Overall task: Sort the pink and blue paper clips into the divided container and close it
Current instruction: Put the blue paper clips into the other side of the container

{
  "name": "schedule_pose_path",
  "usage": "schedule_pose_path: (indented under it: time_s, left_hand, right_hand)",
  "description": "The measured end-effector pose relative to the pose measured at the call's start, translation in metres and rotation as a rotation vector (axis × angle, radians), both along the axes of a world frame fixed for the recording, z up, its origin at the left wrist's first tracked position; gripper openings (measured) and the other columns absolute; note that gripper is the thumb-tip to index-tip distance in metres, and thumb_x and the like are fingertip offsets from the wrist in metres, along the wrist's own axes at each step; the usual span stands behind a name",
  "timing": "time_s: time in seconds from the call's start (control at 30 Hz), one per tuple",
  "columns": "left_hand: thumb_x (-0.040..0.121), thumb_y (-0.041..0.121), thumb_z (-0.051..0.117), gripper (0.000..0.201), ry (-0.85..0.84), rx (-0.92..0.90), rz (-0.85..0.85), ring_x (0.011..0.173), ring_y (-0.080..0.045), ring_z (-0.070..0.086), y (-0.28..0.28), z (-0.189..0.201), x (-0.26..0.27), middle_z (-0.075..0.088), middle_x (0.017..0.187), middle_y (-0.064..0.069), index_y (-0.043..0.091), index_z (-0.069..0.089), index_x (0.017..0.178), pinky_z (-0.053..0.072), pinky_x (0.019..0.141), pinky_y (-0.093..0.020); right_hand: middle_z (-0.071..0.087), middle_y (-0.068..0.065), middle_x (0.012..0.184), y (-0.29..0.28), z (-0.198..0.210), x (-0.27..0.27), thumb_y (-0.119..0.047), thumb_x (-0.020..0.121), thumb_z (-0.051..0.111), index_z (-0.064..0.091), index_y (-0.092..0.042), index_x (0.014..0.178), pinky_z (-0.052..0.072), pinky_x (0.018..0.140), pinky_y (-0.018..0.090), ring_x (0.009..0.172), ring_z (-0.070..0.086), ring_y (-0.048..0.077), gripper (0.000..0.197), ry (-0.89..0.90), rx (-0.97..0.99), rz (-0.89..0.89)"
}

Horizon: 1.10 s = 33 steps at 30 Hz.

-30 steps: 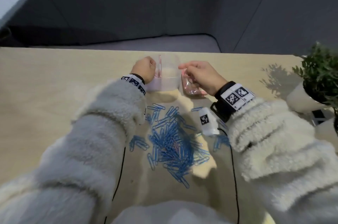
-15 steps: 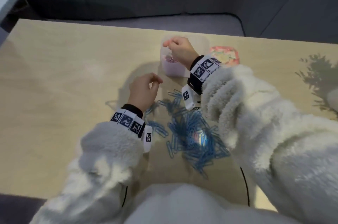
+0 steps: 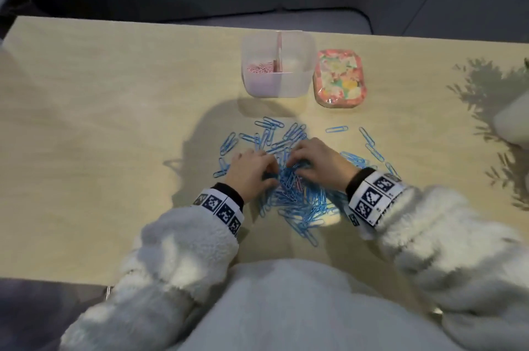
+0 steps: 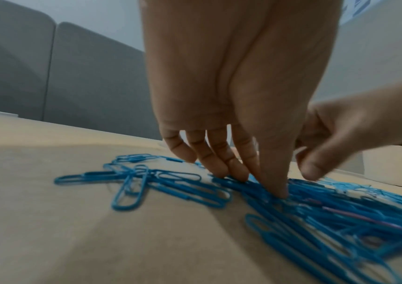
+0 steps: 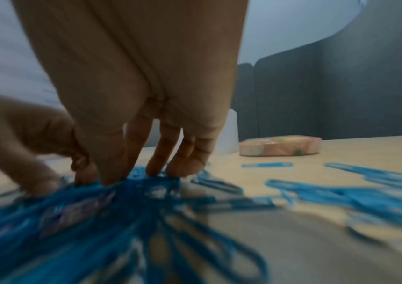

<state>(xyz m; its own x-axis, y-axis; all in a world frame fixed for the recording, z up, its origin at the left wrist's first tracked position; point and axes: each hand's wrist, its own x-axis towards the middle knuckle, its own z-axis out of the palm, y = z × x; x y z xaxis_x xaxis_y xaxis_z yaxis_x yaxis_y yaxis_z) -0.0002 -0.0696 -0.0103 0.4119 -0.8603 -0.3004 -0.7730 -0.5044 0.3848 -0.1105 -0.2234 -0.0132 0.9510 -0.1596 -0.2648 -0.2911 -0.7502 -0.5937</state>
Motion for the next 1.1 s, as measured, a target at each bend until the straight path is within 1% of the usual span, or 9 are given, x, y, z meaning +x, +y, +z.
schedule_pose_path:
  time_s: [0.1, 0.23, 0.37, 0.5, 0.67, 0.8, 0.9, 1.0, 1.1]
  left_hand:
    - [0.083, 0.03, 0.062, 0.016, -0.054, 0.037, 0.035, 0.109, -0.024, 0.049, 0.002, 0.004, 0.003, 0.058, 0.108, 0.0, 0.023, 0.06, 0.097, 0.033, 0.093, -0.038]
    - [0.086, 0.022, 0.055, 0.015, -0.143, 0.027, 0.07, 0.113, -0.026, 0.047, 0.004, 0.007, 0.006, 0.058, 0.11, 0.0, 0.023, 0.061, 0.1, 0.032, 0.094, -0.039]
    - [0.089, 0.029, 0.054, 0.018, -0.099, -0.015, -0.011, 0.111, -0.024, 0.047, -0.001, 0.007, -0.008, 0.058, 0.11, 0.0, 0.024, 0.062, 0.104, 0.033, 0.094, -0.038]
    - [0.085, 0.038, 0.06, 0.019, -0.049, 0.054, -0.128, 0.109, -0.023, 0.046, -0.005, 0.006, -0.018, 0.057, 0.108, 0.0, 0.026, 0.063, 0.1, 0.035, 0.096, -0.04]
    - [0.084, 0.027, 0.064, 0.011, -0.025, 0.016, -0.036, 0.104, -0.021, 0.052, 0.001, 0.007, -0.01, 0.064, 0.102, 0.002, 0.021, 0.063, 0.093, 0.034, 0.092, -0.036]
    - [0.085, 0.02, 0.061, 0.004, 0.028, -0.07, 0.102, 0.099, -0.023, 0.057, 0.006, 0.011, 0.005, 0.067, 0.094, 0.002, 0.02, 0.064, 0.088, 0.039, 0.094, -0.04]
    - [0.087, 0.024, 0.059, 0.01, -0.066, -0.093, 0.137, 0.11, -0.025, 0.051, 0.007, 0.01, 0.007, 0.063, 0.105, 0.0, 0.021, 0.065, 0.094, 0.036, 0.094, -0.039]
    - [0.088, 0.027, 0.057, 0.018, -0.195, -0.092, 0.079, 0.116, -0.028, 0.042, 0.006, 0.007, -0.005, 0.055, 0.116, -0.004, 0.02, 0.064, 0.103, 0.034, 0.096, -0.039]
    - [0.088, 0.032, 0.056, 0.018, -0.126, -0.063, -0.031, 0.109, -0.025, 0.046, 0.003, 0.002, -0.024, 0.057, 0.11, -0.002, 0.022, 0.063, 0.101, 0.035, 0.092, -0.037]
  right_hand:
    - [0.06, 0.007, 0.105, -0.003, -0.005, -0.015, -0.013, 0.077, 0.069, 0.069, -0.013, 0.093, 0.041, 0.089, 0.036, 0.103, 0.048, 0.025, 0.016, -0.043, -0.069, -0.074]
    - [0.062, 0.009, 0.097, -0.021, -0.005, -0.023, -0.009, 0.08, 0.062, 0.068, -0.014, 0.085, 0.045, 0.086, 0.044, 0.101, 0.051, 0.031, 0.009, -0.071, -0.127, -0.222]
    - [0.062, 0.008, 0.097, -0.025, 0.001, -0.033, -0.01, 0.083, 0.058, 0.067, -0.014, 0.088, 0.046, 0.083, 0.039, 0.101, 0.052, 0.027, 0.011, -0.102, -0.2, -0.32]
    - [0.066, 0.003, 0.09, 0.004, 0.009, -0.034, -0.019, 0.082, 0.061, 0.067, -0.014, 0.087, 0.05, 0.077, 0.038, 0.085, 0.06, 0.022, 0.009, -0.073, -0.051, -0.234]
    - [0.058, 0.007, 0.103, 0.019, 0.0, -0.03, -0.028, 0.084, 0.063, 0.062, -0.012, 0.097, 0.046, 0.079, 0.038, 0.103, 0.05, 0.025, 0.02, 0.056, -0.239, -0.119]
    - [0.061, 0.008, 0.096, 0.011, -0.001, -0.035, -0.01, 0.086, 0.056, 0.062, -0.007, 0.093, 0.046, 0.074, 0.035, 0.093, 0.057, 0.026, 0.01, 0.05, -0.162, -0.189]
    - [0.055, 0.0, 0.086, 0.003, -0.002, -0.041, -0.006, 0.083, 0.053, 0.062, -0.009, 0.087, 0.049, 0.075, 0.038, 0.084, 0.056, 0.022, 0.01, 0.031, -0.077, -0.273]
    - [0.055, -0.001, 0.081, -0.002, 0.0, -0.044, -0.007, 0.084, 0.056, 0.062, -0.01, 0.083, 0.044, 0.073, 0.032, 0.081, 0.05, 0.018, 0.007, -0.042, -0.022, -0.301]
    - [0.058, 0.001, 0.078, -0.008, 0.007, -0.045, -0.005, 0.084, 0.061, 0.063, -0.009, 0.083, 0.038, 0.067, 0.022, 0.071, 0.05, 0.014, 0.005, -0.157, 0.116, -0.424]
